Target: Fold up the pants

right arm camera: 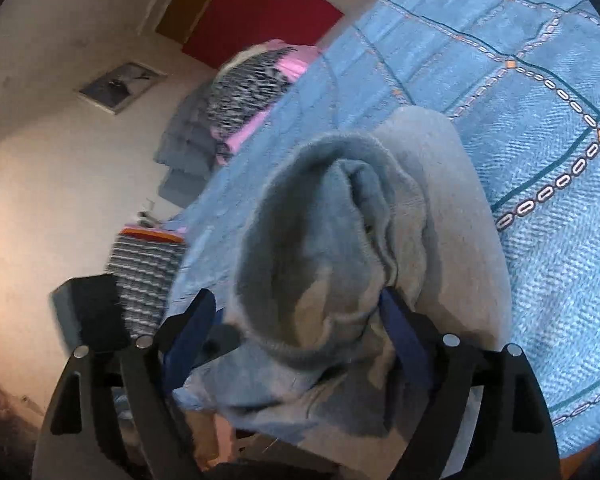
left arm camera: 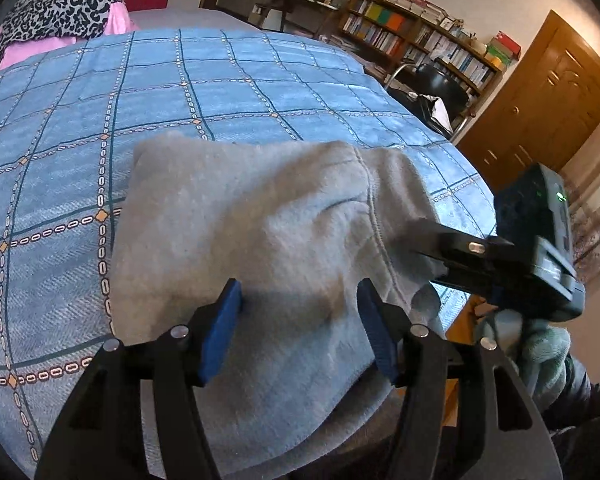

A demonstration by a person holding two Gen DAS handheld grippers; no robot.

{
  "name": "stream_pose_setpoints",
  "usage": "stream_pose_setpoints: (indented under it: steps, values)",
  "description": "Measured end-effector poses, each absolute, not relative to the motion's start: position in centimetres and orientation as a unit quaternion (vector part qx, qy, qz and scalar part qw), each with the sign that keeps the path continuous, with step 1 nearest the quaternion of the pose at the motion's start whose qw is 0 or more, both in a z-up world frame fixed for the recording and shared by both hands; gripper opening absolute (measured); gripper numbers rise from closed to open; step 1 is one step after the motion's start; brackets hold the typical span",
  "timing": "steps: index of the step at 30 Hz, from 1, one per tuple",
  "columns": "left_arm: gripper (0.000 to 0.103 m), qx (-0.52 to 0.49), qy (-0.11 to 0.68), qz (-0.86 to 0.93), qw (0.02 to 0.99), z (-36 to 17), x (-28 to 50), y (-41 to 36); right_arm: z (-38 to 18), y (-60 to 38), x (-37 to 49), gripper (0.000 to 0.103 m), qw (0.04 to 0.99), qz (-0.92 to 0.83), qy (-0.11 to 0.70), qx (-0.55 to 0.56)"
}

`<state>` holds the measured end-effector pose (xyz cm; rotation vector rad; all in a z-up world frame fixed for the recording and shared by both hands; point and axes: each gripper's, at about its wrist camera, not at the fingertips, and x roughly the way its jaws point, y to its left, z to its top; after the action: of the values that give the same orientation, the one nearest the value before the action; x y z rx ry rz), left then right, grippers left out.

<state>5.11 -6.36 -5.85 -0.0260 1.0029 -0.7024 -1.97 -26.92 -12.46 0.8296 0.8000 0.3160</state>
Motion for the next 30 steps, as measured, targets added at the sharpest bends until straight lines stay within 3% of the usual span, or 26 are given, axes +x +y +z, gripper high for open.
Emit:
stream_pose_setpoints:
  steps: [2,3,4,6,11,14,15,16,18,22,23,25,28,30]
  values:
    - [0.061,-0.010,0.472,-0.334,0.816,-5.9,4.9,-6.6,-12.4,-26.4,-1.9,0.060,0.841,0.115,0.393,0.353]
    - [0.061,-0.009,0.473,-0.336,0.815,-5.9,4.9,-6.8,-12.2,-26.0,-2.0,0.039,0.850,0.098,0.400,0.327]
    - [0.061,-0.008,0.473,-0.338,0.814,-5.8,4.9,-7.0,-12.0,-26.1,-2.1,0.025,0.856,0.088,0.403,0.311]
    - [0.061,-0.005,0.470,-0.339,0.815,-5.6,4.8,-7.2,-11.7,-26.3,-2.7,0.016,0.862,0.087,0.403,0.295]
    - [0.061,-0.023,0.446,-0.332,0.831,-3.6,5.2,-6.3,-9.6,-27.3,-4.7,0.014,0.880,0.081,0.398,0.245]
    - [0.062,-0.016,0.444,-0.328,0.834,-3.8,5.7,-6.5,-10.9,-27.6,-5.0,0.018,0.866,0.097,0.418,0.257]
    - [0.062,-0.009,0.452,-0.327,0.830,-4.4,5.8,-6.8,-11.6,-27.6,-4.8,0.025,0.861,0.095,0.422,0.268]
    - [0.062,-0.001,0.459,-0.328,0.826,-5.0,5.8,-7.1,-12.1,-27.8,-5.1,0.044,0.856,0.097,0.424,0.278]
    - [0.062,0.013,0.470,-0.325,0.821,-6.1,5.5,-7.4,-12.8,-28.0,-5.4,0.064,0.846,0.115,0.419,0.310]
    - [0.062,0.007,0.481,-0.317,0.818,-7.4,5.4,-6.7,-13.4,-27.5,-4.9,0.068,0.844,0.111,0.422,0.311]
    - [0.062,0.004,0.481,-0.315,0.818,-7.5,5.5,-6.5,-13.6,-27.3,-4.6,0.065,0.844,0.110,0.423,0.310]
    - [0.062,0.000,0.479,-0.306,0.823,-7.5,5.7,-6.2,-13.7,-26.9,-4.1,0.036,0.848,0.106,0.425,0.299]
    - [0.062,-0.007,0.473,-0.292,0.831,-7.0,6.1,-5.5,-12.8,-26.5,-3.7,0.018,0.853,0.127,0.412,0.294]
    - [0.062,-0.014,0.467,-0.284,0.837,-6.4,6.3,-4.9,-10.7,-26.1,-3.7,0.016,0.864,0.149,0.388,0.285]
